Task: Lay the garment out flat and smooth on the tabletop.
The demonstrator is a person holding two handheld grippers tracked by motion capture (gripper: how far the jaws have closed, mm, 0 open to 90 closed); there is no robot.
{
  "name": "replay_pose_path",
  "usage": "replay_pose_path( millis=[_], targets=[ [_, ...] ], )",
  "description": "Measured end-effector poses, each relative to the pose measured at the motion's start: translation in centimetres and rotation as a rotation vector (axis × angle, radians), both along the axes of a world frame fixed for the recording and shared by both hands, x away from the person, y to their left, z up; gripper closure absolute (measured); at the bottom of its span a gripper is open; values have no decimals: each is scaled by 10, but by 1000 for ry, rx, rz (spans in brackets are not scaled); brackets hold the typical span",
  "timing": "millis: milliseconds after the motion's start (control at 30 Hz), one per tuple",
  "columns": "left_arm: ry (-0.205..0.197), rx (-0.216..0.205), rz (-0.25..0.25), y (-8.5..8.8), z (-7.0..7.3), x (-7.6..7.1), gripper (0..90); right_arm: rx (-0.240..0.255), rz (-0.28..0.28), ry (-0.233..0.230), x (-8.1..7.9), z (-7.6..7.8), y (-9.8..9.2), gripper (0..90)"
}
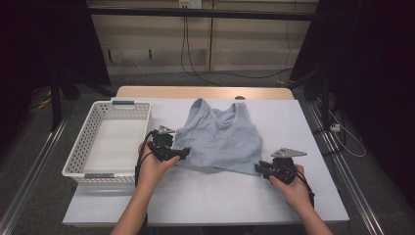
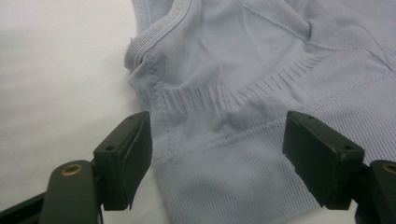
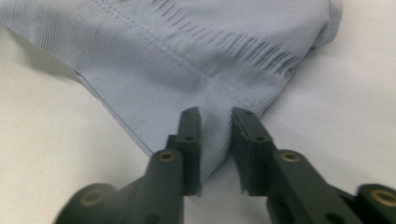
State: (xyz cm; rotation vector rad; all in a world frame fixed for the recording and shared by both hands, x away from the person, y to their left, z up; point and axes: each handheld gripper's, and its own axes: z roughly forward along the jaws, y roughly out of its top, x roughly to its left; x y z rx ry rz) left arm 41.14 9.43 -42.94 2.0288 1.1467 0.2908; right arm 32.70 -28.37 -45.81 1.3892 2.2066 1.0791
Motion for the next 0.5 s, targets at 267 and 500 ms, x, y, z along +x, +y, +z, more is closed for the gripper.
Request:
replay_pose_path(
  millis=[267, 500],
  targets=[
    [-2, -7, 5, 2, -1, 0, 245, 25, 19, -6, 0, 10, -9, 886],
    [9, -4, -2, 2, -1, -1, 240, 42, 2, -19, -6, 20, -25, 887]
  ],
)
